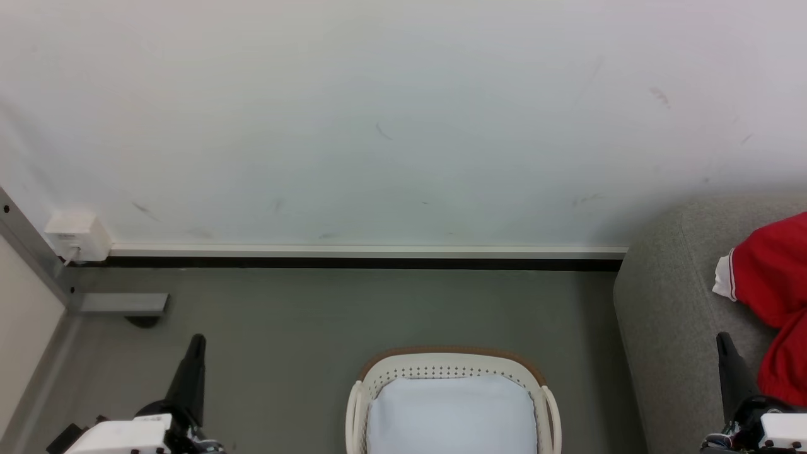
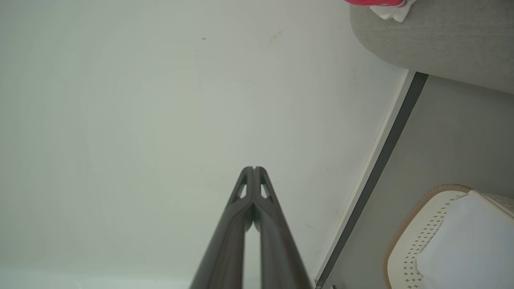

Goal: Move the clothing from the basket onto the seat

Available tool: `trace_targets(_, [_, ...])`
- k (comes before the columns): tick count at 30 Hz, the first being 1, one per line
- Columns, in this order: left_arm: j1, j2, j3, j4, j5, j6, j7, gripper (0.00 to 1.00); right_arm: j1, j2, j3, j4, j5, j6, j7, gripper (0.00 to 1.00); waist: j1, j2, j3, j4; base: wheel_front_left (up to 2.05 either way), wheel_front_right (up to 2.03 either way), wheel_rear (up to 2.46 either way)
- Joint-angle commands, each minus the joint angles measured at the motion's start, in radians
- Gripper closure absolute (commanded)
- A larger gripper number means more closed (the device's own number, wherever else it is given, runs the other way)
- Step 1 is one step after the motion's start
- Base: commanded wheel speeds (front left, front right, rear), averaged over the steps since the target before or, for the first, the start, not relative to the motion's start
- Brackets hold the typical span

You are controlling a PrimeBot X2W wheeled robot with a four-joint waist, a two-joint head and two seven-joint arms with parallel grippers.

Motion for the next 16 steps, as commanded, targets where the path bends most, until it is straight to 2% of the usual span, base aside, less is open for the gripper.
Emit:
trace_targets(1, [-0.007, 0.007, 0.002, -0.004, -0.012, -0.003, 0.005, 1.00, -0.008, -0.003, -0.003, -0.004, 0.000, -0.002, 0.004, 1.00, 0.0000, 0.0000, 0.000, 0.000, 0.00, 0.00, 0.00])
trace_targets(16, [-0.007, 0.007, 0.002, -0.004, -0.012, -0.003, 0.005, 1.00, -0.008, -0.002, -0.004, -0.004, -0.002, -0.002, 0.004, 1.00, 0.0000, 0.0000, 0.000, 0.000, 0.00, 0.00, 0.00])
